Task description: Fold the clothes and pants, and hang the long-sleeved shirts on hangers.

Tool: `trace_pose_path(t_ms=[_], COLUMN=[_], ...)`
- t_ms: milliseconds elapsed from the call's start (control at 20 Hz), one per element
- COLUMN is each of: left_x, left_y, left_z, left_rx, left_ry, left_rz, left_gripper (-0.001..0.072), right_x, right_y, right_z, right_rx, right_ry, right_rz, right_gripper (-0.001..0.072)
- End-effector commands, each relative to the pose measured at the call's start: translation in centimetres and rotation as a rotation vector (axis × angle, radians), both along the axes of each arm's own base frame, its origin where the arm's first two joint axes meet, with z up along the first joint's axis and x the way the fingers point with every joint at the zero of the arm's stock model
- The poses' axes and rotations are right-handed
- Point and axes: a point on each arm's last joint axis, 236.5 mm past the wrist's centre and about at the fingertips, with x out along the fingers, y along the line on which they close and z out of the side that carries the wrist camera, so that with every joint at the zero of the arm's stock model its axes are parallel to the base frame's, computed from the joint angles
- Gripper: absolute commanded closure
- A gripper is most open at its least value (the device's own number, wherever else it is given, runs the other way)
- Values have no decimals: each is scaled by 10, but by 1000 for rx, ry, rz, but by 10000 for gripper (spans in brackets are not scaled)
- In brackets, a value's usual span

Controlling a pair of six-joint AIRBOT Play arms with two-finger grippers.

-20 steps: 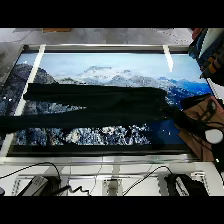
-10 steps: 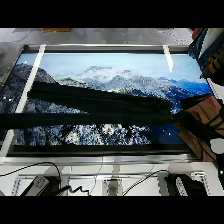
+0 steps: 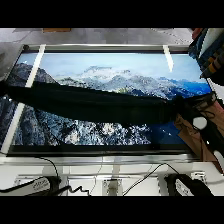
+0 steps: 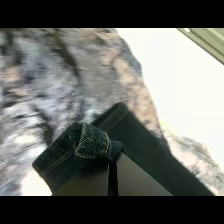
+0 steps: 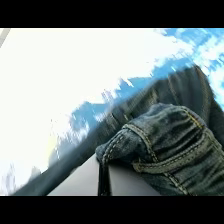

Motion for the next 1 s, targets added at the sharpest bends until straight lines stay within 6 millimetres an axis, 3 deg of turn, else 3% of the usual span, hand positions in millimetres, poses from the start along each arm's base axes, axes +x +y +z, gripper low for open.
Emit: trace_pose_path(t_ms=[0, 200, 350, 800, 950], left_x=[48, 65, 67, 85, 92], left_y=[-18, -6, -4, -12, -18], left_z=[-20, -45, -60, -33, -40], left_rx=[-27, -151, -202, -180, -183], left_ry=[-11, -43, -36, -87, -79], left_rz=[-24, 72, 98, 68, 56], left_gripper=[687, 687, 685, 685, 685], right_x=[49, 88, 103, 114, 115], right_y=[-5, -10, -13, -26, -29], right_z=[-13, -18, -22, -5, -3], right_rx=[-2, -4, 2, -5, -9], right_ry=[-21, -22, -29, -119, -130], right_rz=[-28, -31, -44, -100, -108], right_gripper=[682, 681, 682, 682, 682])
